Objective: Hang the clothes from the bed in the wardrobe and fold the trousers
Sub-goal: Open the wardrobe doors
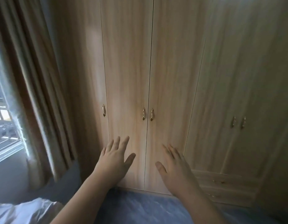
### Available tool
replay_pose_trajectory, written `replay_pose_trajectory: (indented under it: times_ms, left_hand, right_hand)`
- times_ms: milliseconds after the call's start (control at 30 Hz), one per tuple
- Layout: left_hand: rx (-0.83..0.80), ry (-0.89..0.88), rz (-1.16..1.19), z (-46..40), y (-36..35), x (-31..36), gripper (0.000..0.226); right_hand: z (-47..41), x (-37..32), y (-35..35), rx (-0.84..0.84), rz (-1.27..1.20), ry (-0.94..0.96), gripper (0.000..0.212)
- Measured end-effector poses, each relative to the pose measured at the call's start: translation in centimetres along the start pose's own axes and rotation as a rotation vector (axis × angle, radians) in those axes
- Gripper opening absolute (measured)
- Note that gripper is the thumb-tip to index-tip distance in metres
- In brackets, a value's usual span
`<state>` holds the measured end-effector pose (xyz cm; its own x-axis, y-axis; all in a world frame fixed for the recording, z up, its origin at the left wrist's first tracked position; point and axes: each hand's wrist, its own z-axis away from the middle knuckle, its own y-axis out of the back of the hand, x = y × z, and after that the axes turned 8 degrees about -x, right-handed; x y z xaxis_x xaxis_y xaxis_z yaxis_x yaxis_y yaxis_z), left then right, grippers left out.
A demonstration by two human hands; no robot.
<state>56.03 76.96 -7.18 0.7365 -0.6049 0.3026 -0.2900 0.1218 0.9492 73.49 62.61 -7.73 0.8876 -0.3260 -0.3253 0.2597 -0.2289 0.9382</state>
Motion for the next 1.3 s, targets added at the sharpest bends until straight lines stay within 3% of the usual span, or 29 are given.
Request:
replay_pose_trajectory:
  times_ms: [600,800,1000,1300]
  left_hand:
    - [-0.089,-0.093,0.036,-38.5,-4.6,-8.8,0.072]
    - [-0.177,-0.128,0.027,-47.5,-8.3,-8.6,0.072]
    - [-0.179,-0.094,0.029,-56.4,-10.8,-8.2,0.071]
    - [-0.272,-0.042,0.019,-64.6,-14.9,-7.3,0.072]
  right_hand:
    - [-37.5,6.9,-8.1,0.055,-0.051,-0.093,0.067]
    - [-46.0,10.8,-10.6,-0.004,-0.124,-0.143,0.070]
    - [-55.2,14.2,-11.5,-0.052,-0.162,-0.079,0.065]
    - [-67.2,18.6,-14.8,-0.084,-0.454,-0.111,0.073]
